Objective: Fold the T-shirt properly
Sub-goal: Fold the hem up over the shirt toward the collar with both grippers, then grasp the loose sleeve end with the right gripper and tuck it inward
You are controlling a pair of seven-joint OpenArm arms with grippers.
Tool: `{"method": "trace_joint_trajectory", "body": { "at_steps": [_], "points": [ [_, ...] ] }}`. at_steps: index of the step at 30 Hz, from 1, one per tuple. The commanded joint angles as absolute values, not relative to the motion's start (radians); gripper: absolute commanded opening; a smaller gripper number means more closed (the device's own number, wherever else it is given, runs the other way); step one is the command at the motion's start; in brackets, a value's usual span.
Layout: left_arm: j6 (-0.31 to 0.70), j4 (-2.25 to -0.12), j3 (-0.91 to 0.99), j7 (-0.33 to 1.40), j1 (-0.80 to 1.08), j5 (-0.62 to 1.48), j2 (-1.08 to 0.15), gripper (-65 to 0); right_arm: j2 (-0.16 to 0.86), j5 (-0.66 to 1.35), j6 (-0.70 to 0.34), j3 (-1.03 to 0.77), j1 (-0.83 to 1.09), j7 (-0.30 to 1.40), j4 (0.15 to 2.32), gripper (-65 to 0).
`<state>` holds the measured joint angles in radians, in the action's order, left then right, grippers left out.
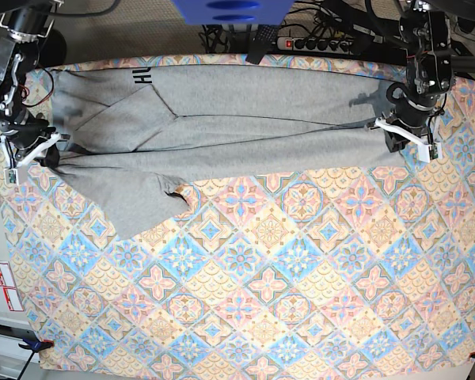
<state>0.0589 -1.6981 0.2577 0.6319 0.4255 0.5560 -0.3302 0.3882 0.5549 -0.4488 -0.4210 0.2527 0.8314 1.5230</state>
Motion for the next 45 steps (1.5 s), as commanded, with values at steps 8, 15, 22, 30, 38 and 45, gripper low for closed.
{"method": "trace_joint_trajectory", "body": {
  "at_steps": [8, 15, 22, 30, 38, 45],
  "points": [
    [0.062, -1.712, 0.326, 0.611, 0.43, 0.556, -0.363, -65.0, 0.41, 0.596, -0.45, -0.433, 0.28, 0.826, 1.544, -61.0],
    [0.062, -1.712, 0.395, 0.613, 0.43, 0.555, -0.364, -65.0, 0.41, 0.596, -0.45, -0.433, 0.282, 0.823, 1.544, -61.0],
    [0.062, -1.673, 0.361, 0.645, 0.443, 0.552, -0.364, -65.0, 0.41, 0.596, -0.45, -0.426, 0.285, 0.828, 1.534, -61.0],
    [0.062, -1.567, 0.292, 0.648, 0.429, 0.542, -0.364, -65.0, 0.41, 0.596, -0.45, -0.423, 0.306, 0.829, 1.532, -60.8],
    [0.062, -1.535, 0.265, 0.654, 0.4, 0.455, -0.36, -64.4, 0.41, 0.595, -0.45, -0.423, 0.308, 0.842, 1.534, -47.0],
    [0.061, -1.54, 0.266, 0.656, 0.4, 0.464, -0.36, -45.6, 0.41, 0.593, -0.447, -0.433, 0.3, 0.892, 1.546, -42.1]
  ]
}}
